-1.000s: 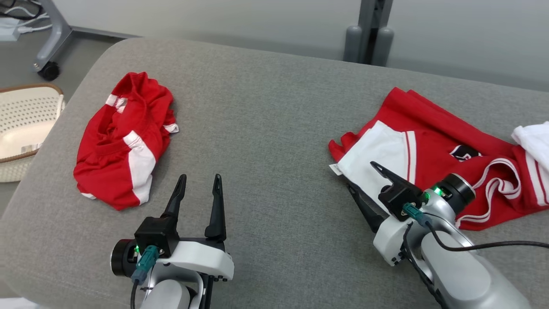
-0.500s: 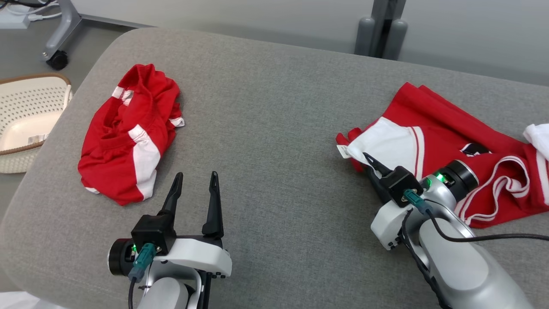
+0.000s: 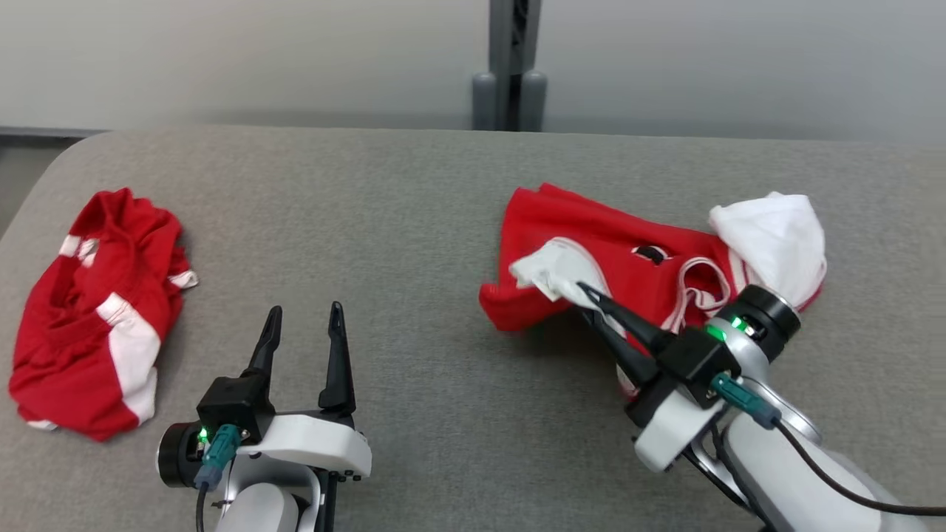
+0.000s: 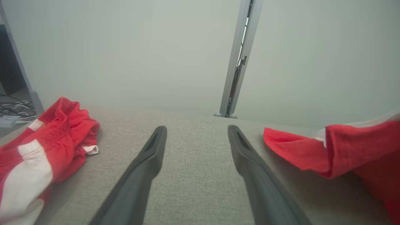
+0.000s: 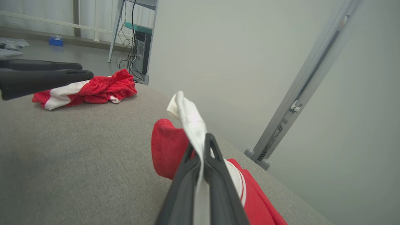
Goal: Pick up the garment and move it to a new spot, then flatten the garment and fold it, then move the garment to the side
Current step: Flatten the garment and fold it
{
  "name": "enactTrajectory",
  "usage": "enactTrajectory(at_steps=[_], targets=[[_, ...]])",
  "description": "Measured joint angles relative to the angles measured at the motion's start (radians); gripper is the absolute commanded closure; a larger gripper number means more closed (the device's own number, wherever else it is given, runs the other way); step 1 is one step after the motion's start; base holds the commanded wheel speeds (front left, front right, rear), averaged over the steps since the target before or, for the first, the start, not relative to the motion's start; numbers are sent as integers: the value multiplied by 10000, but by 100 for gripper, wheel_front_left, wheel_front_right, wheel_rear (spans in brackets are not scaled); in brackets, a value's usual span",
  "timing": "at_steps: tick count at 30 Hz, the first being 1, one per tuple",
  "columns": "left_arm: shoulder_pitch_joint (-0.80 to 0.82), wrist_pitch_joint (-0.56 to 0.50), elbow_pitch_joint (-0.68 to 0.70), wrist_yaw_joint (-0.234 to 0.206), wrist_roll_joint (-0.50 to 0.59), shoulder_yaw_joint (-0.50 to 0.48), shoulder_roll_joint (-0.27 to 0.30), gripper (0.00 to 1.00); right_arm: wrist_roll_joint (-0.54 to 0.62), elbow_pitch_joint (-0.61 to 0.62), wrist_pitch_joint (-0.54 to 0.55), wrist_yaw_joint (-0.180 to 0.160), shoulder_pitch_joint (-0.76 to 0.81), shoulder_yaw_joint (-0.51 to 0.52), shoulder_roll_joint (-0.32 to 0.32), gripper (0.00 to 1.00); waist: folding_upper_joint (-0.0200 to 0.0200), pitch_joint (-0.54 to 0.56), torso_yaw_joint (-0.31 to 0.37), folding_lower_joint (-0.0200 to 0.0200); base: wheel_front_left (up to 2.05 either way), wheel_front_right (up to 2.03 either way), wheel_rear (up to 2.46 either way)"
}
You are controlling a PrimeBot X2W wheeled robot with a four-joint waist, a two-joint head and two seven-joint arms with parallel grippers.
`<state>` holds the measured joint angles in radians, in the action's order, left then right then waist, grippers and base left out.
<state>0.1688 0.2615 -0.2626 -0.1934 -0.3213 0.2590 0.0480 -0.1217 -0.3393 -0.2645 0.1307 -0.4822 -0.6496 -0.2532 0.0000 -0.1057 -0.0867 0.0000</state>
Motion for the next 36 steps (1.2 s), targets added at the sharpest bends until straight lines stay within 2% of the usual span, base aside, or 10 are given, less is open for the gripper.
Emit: enactTrajectory(at_steps=[4, 7, 12, 13, 14, 19, 23, 28, 31, 36], targets=[[-40, 0, -38, 86, 29, -132, -4, 0, -1133, -192, 2, 2, 101, -1241, -953, 100, 0, 208, 695, 0, 0, 0, 0], [-103, 0, -59, 119, 29, -148, 4, 0, -1394, -428, 2, 2, 94, -1557, -1346, 100, 0, 300, 1007, 0, 0, 0, 0], [-148, 2, -88, 153, 44, -151, 4, 0, -1889, -1344, 2, 0, -35, -980, -1482, 100, 0, 502, 1589, 0, 0, 0, 0], [-169, 0, -96, 163, 44, -146, 0, 0, -1990, -1666, 2, 0, -30, -755, -1442, 93, 1, 545, 1664, 0, 0, 0, 0], [-187, 0, -105, 165, 46, -138, 0, 0, -1992, -1942, 2, 0, -16, -637, -1398, 0, 0, 589, 1723, 0, 0, 0, 0], [-229, 0, -142, 209, 105, -140, 4, 0, -2245, -3112, 0, 2, 16, -481, -955, 0, 0, 721, 1857, 1, 0, 0, 0], [-285, 0, -165, 222, 134, -178, 0, 0, -2441, -3858, 2, 0, -18, 35, -777, 0, 0, 755, 1898, 0, 0, 0, 0], [-378, 0, -201, 249, 138, -178, 2, 0, -2366, -3962, 2, 0, -96, 1432, -560, 0, 0, 790, 1941, 0, 0, 0, 0], [-378, 0, -199, 249, 136, -165, 4, 0, -1927, -3864, 0, 0, 7, 2502, -395, 0, 0, 805, 1984, 0, 0, 0, 0], [-375, 0, -165, 249, 136, -92, 2, 0, -1175, -2993, 0, 0, 578, 4004, 138, 0, 0, 787, 2088, 0, 0, 0, 0]])
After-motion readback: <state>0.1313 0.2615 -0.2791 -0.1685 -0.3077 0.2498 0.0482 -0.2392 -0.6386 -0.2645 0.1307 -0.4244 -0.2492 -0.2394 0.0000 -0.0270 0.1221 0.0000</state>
